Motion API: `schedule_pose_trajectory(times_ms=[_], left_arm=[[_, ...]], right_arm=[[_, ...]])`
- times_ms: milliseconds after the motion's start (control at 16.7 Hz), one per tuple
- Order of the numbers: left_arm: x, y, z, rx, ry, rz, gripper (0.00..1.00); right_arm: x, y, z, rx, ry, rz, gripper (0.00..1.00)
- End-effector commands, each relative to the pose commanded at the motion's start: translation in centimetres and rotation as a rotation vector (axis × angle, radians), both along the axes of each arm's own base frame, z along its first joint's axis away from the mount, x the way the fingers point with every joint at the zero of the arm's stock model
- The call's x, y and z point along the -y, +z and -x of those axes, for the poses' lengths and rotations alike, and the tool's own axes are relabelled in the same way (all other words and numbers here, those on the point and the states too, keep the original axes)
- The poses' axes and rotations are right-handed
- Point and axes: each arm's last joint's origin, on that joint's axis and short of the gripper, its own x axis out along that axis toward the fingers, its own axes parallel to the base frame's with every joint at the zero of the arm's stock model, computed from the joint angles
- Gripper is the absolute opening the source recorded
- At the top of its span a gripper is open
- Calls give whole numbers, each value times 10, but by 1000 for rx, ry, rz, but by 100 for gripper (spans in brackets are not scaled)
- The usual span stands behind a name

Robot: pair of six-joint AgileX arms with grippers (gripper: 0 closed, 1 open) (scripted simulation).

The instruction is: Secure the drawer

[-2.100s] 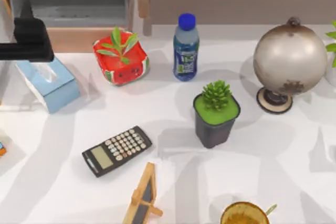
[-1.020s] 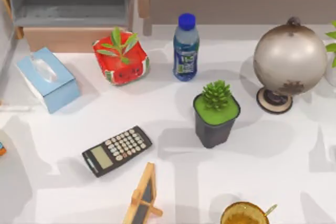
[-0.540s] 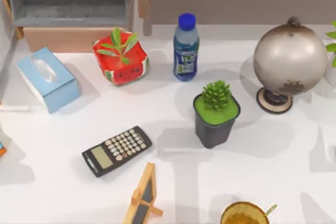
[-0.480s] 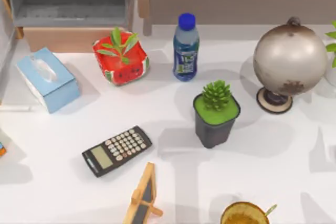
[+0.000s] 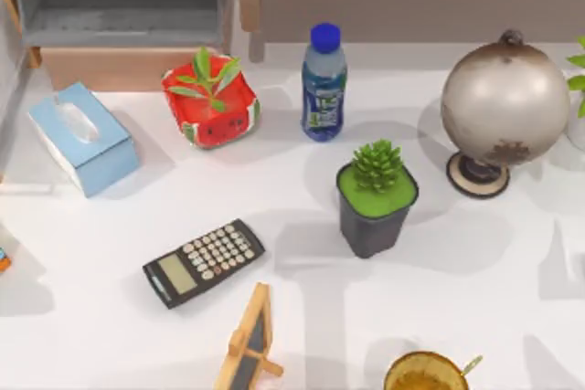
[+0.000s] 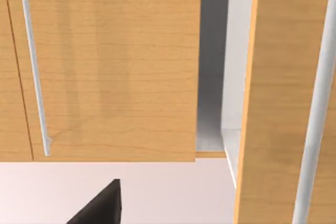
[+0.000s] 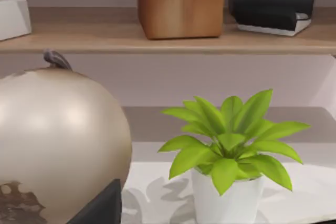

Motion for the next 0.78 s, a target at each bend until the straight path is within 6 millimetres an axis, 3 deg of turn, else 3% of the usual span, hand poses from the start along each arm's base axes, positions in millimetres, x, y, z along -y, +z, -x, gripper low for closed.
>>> schedule_pose_trajectory(times_ms=[240,480,780], left_arm=[[0,0,-19,0,1,-1,100],[0,0,-21,0,1,-1,100],[0,0,-21,0,1,-1,62]], right_arm=[[0,0,0,0,0,0,100],[0,0,0,0,0,0,100],[0,0,0,0,0,0,100]])
